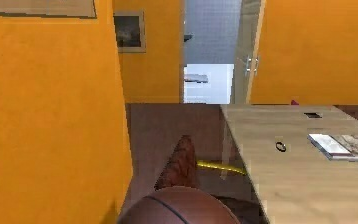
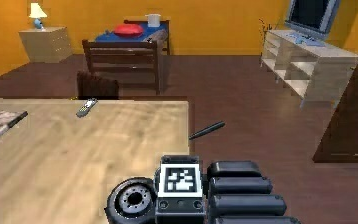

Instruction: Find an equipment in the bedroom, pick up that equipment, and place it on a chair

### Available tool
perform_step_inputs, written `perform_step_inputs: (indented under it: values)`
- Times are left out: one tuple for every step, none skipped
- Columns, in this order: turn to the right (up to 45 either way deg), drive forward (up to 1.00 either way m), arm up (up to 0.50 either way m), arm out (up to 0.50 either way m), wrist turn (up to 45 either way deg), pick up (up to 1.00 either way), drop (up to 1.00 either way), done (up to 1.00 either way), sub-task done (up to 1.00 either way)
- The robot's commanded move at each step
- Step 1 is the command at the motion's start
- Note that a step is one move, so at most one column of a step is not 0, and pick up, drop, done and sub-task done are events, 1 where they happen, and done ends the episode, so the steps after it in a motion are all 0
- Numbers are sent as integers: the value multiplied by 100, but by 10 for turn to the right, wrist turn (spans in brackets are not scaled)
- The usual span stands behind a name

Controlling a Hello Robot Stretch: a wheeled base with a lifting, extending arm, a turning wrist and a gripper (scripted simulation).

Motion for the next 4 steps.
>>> perform_step_inputs:
  values:
    - [0, 20, 0, 0, 0, 0, 0, 0, 0]
    - [-450, 0, 0, 0, 0, 0, 0, 0, 0]
    - [-450, 0, 0, 0, 0, 0, 0, 0, 0]
    - [-450, 0, 0, 0, 0, 0, 0, 0, 0]
